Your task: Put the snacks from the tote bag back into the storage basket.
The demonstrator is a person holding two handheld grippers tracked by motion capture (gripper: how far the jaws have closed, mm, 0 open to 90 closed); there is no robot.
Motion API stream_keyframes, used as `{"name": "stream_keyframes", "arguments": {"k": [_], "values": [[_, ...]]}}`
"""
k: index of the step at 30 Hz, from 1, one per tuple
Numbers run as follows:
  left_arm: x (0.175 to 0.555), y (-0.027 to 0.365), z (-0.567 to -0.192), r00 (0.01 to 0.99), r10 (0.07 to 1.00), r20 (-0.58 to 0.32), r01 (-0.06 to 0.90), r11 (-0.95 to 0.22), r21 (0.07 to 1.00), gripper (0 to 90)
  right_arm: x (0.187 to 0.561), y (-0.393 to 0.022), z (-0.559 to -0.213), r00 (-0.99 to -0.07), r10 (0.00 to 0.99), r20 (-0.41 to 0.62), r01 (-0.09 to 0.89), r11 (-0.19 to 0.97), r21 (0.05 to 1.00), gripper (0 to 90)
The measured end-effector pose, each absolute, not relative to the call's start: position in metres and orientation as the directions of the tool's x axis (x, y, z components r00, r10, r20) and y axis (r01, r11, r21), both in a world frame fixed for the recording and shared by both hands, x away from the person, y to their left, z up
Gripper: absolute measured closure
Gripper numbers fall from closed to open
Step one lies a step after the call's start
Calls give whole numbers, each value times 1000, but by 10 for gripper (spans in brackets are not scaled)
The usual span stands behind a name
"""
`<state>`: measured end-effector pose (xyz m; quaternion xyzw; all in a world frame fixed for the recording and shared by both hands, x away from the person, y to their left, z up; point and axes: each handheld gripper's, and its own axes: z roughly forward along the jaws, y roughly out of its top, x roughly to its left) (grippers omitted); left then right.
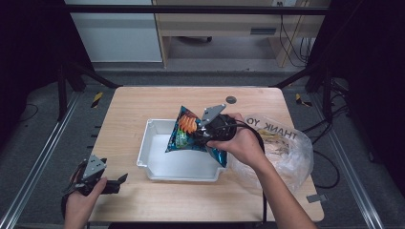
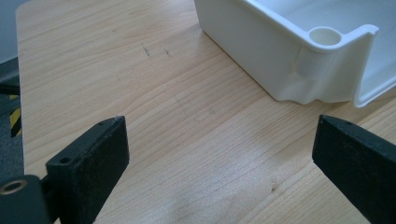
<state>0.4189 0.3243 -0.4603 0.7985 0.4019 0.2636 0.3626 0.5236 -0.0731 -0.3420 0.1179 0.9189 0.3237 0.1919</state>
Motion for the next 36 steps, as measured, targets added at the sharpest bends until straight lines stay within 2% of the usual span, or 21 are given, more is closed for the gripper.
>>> {"name": "stream_keyframes", "arguments": {"k": [36], "values": [[419,325,-460,539,832,134,452,-420,787,34,529,-31,-363,-925,255,-282,37,798,602,465]]}}
